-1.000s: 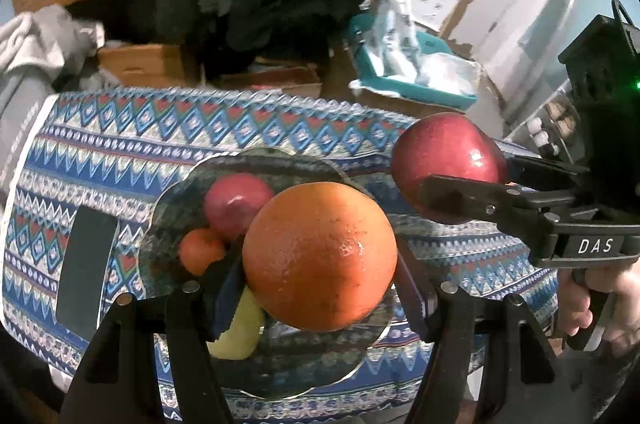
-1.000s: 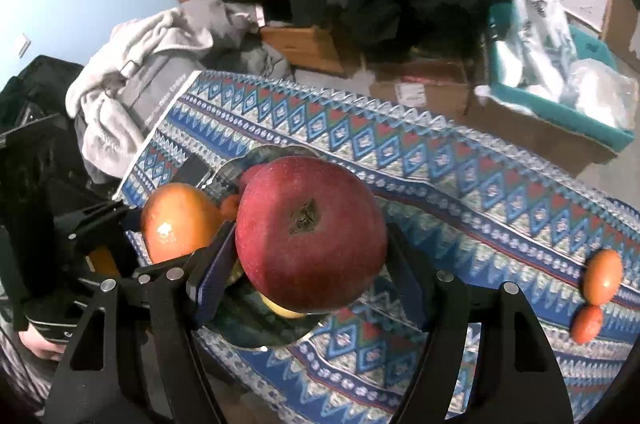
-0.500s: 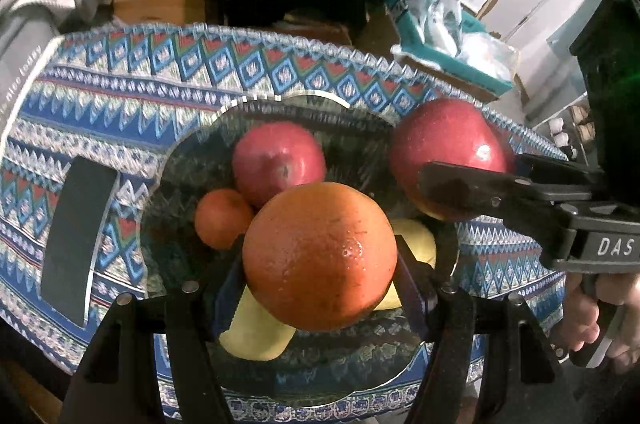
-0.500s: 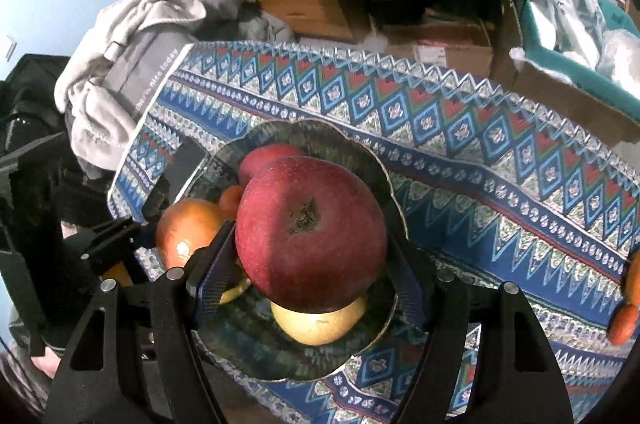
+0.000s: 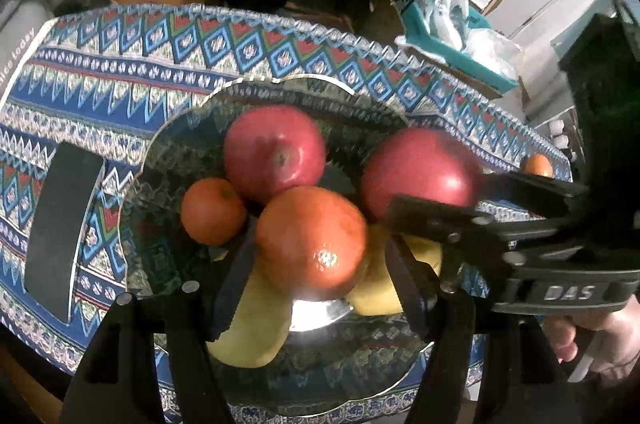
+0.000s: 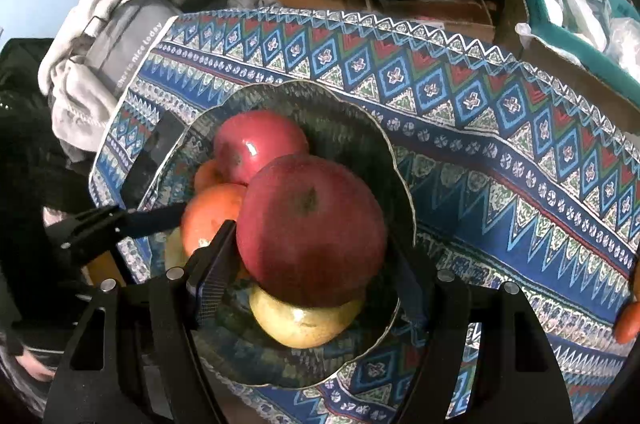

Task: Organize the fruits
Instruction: 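Lower the orange and red apple into the glass bowl and open both tools, then move both tools back from the bowl to the two remaining tangerines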

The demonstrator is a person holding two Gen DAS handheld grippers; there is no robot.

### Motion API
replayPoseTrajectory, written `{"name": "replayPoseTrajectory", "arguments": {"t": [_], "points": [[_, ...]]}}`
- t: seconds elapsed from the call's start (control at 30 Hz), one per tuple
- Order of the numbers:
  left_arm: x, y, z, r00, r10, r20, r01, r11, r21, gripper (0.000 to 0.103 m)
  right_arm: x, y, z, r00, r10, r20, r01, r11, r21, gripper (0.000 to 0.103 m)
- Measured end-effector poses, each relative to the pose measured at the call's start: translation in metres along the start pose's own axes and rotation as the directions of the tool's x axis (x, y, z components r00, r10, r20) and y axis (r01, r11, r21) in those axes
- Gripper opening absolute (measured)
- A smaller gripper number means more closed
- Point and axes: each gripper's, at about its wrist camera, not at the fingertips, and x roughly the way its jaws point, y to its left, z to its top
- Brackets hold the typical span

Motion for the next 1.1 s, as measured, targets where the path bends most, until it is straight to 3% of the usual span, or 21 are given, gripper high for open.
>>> {"name": "replayPoseTrajectory", "arguments": {"t": [0.13,0.37,0.6,0.73,1.1], "points": [[-0.006,-0.002,0.001,1.0,0.007,0.014,-0.008,1.0,0.014,0.069,-0.01,0.002,0.004,0.999,0.024,0.033,-0.024,1.0,-0.001,0.072],[-0.009,0.0,0.001,1.0,0.021,0.022,-0.021,1.0,0.002,0.069,-0.026,0.002,0.006,0.998,-0.006,0.065,0.007,1.0,-0.01,0.072],[-0.017,-0.007,0.003,0.998,0.037,0.051,-0.037,0.999,0.008,0.069,-0.043,0.003,-0.004,0.987,-0.127,0.097,0.133,0.99,-0.055,0.072],[-0.018,-0.017,0.003,0.998,0.037,0.054,-0.038,0.999,0.028,0.069,-0.054,-0.001,-0.01,0.968,-0.222,0.115,0.232,0.97,-0.076,0.073],[-0.024,-0.059,-0.001,0.997,0.037,0.073,-0.046,0.992,0.117,0.069,-0.088,-0.024,-0.032,0.946,-0.29,0.146,0.299,0.953,-0.042,0.073]]}}
